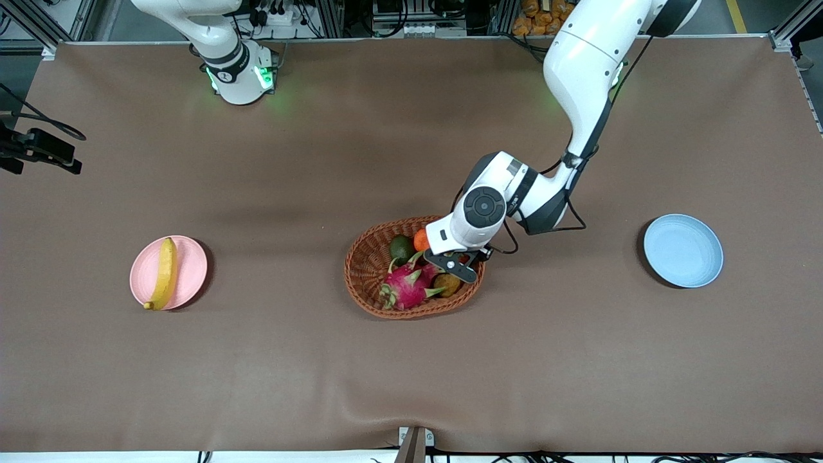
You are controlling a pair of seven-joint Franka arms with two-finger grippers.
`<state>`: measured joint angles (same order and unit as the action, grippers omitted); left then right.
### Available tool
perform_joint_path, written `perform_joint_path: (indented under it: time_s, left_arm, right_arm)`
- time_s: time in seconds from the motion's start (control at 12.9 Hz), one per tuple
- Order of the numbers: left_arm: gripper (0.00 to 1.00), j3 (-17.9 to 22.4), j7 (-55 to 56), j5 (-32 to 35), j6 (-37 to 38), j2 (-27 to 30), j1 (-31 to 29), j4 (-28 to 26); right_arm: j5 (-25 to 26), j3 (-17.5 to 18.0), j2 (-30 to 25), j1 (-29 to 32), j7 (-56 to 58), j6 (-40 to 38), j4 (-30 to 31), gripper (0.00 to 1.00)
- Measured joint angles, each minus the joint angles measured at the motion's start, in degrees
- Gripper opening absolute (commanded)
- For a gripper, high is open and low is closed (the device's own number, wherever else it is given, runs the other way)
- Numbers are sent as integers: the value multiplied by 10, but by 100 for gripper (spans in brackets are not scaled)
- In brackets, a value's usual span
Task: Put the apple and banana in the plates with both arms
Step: 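Grasp the red apple in the basket with the left gripper, then carry the apple with the left gripper over the blue plate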
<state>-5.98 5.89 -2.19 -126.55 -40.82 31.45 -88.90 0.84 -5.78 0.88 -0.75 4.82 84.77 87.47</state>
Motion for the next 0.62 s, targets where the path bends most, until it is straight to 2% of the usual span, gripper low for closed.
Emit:
perform_joint_path:
  time_s: [0.31, 0.62]
  left_arm:
    - [0, 1, 2, 0, 24, 30, -3, 15]
    - [0, 4, 5, 0, 112, 122, -39, 31]
  right_arm:
    - [0, 0, 0, 0, 0, -2, 1, 100]
    - [0, 0, 0, 0, 0, -2, 2, 100]
